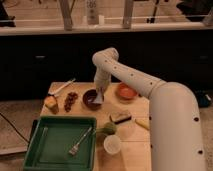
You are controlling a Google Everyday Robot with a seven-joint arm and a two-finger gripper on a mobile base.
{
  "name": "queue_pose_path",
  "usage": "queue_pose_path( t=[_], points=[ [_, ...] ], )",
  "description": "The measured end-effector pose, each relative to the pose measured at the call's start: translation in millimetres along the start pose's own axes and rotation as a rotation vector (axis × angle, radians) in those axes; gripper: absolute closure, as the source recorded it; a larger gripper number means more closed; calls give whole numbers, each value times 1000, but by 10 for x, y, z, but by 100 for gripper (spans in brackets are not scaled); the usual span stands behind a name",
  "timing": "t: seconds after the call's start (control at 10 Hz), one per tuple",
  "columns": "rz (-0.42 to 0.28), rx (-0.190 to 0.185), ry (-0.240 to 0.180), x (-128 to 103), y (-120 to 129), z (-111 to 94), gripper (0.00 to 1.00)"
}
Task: Place towel in purple bowl
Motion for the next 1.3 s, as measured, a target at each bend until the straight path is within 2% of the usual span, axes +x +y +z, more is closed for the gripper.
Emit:
queue_pose_path(
  t=[0.2, 1.0, 1.1, 1.2, 1.3],
  points=[
    [-5, -4, 0, 10, -26, 10, 99],
    [-58, -10, -20, 84, -326, 65, 100],
    [-63, -11, -24, 90, -351, 68, 99],
    [-70, -8, -30, 98, -387, 75, 94],
    [-77, -4, -38, 107, -415, 79, 82]
  ],
)
